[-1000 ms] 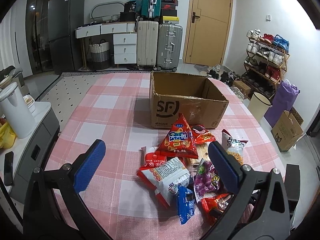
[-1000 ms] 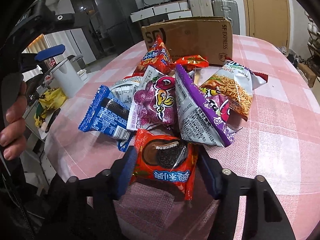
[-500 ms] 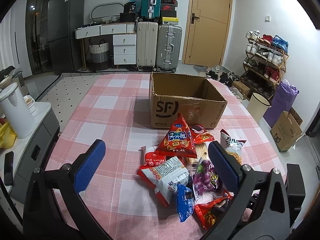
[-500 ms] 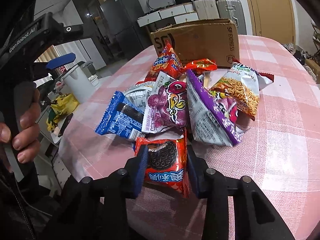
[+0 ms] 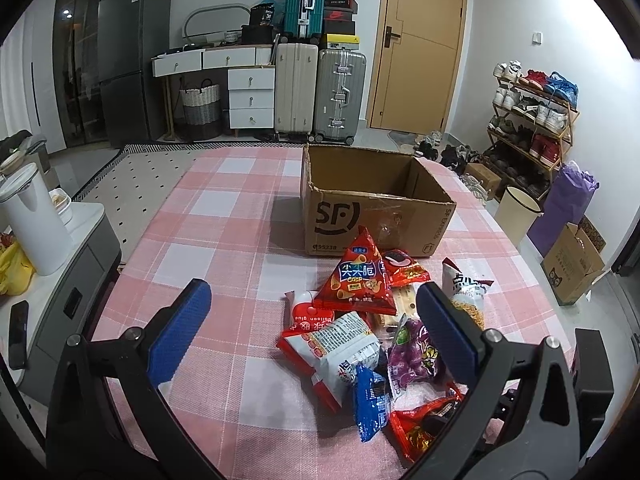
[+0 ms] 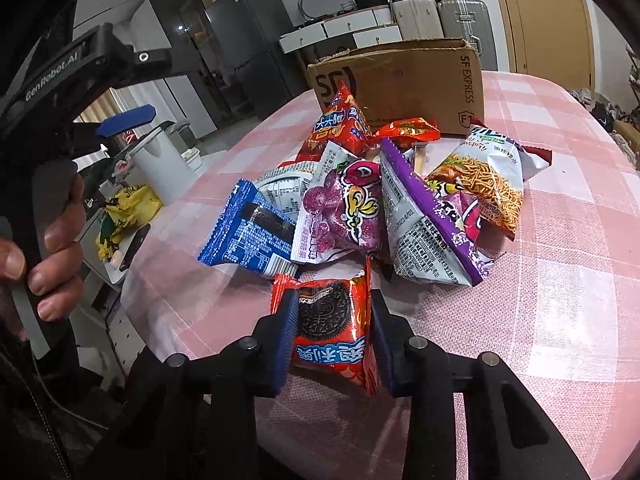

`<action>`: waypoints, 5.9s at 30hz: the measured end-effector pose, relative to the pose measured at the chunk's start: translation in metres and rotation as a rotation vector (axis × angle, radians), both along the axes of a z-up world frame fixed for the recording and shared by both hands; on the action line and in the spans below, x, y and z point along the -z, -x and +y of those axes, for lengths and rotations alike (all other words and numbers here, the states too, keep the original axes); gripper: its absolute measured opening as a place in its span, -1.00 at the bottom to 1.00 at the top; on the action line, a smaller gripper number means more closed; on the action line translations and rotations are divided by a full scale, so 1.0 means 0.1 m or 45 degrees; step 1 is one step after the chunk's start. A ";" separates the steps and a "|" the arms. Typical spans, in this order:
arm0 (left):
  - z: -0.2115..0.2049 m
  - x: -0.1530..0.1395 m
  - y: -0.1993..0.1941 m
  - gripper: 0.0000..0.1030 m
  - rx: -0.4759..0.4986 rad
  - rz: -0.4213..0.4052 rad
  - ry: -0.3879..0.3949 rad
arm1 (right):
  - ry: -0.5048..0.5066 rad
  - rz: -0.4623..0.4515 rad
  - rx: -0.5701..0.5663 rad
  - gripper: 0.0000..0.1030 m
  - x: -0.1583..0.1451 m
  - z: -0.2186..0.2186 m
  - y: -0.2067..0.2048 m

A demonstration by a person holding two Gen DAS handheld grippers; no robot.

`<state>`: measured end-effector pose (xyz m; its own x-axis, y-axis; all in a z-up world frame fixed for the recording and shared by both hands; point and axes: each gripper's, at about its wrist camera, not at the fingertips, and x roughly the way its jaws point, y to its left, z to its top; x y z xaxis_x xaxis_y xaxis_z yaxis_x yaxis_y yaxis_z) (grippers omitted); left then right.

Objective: Organize snacks
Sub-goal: 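Lift the red Oreo pack with the right gripper while the left gripper approaches the blue Oreo pack, then close the left gripper on the blue Oreo pack, then carry the blue pack with the left gripper while the right carries the red pack toward the box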

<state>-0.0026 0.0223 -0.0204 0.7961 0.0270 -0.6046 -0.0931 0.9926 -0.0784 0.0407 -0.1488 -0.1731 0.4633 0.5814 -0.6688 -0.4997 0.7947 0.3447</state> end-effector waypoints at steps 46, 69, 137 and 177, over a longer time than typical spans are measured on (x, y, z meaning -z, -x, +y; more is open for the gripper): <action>0.07 0.11 -0.03 0.98 -0.023 0.042 -0.003 | 0.078 -0.118 -0.076 -0.15 -0.09 0.07 0.20; -0.10 0.90 -0.06 0.93 0.280 0.253 0.124 | -0.069 -0.218 0.059 -0.14 -0.51 -0.44 0.18; 0.12 1.09 0.41 -0.61 0.341 0.354 0.147 | -0.069 -0.191 0.102 -0.14 -0.46 -0.49 0.12; 0.23 0.00 -0.01 -0.61 0.341 0.054 0.148 | -0.185 -0.338 0.029 -0.14 -1.12 -0.32 -0.23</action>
